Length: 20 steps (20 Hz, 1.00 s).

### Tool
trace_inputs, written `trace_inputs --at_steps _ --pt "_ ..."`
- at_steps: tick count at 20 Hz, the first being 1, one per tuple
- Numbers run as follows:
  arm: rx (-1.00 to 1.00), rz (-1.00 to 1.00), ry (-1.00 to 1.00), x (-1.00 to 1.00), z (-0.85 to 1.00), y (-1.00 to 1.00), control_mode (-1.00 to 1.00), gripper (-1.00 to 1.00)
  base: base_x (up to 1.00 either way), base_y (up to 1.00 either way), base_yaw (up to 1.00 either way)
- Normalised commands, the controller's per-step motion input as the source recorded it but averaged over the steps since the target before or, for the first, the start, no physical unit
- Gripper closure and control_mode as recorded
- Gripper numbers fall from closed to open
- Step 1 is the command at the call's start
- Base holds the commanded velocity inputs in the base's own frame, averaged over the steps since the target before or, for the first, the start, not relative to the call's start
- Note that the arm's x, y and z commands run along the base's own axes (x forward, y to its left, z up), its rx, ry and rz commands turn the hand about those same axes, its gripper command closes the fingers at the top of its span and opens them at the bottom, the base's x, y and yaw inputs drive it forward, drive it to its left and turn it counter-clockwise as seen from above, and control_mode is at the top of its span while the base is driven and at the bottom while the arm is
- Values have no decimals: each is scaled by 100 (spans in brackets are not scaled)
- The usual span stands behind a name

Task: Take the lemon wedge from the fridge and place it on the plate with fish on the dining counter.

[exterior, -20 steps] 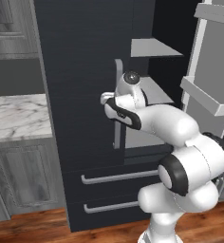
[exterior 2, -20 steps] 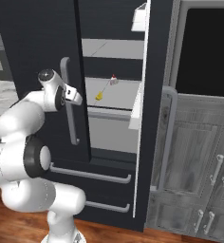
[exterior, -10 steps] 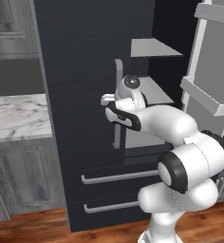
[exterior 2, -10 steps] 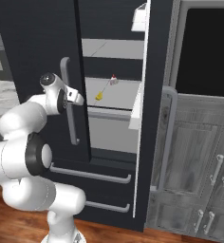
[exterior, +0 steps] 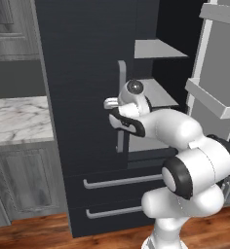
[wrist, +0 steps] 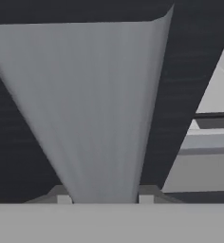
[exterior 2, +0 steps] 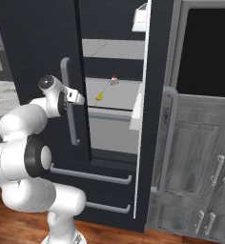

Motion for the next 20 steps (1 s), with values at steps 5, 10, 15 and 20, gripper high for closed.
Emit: trace_inputs --at_steps 5,10,15,20 --pt "0 0 0 0 0 1 -100 100 0 0 0" --pt "-2 1 0 -28 2 68 -100 100 0 0 0" --pt "-6 1 0 -43 18 100 -100 100 0 0 0" --pt "-3 0 -4 -53 18 100 -100 100 0 0 0"
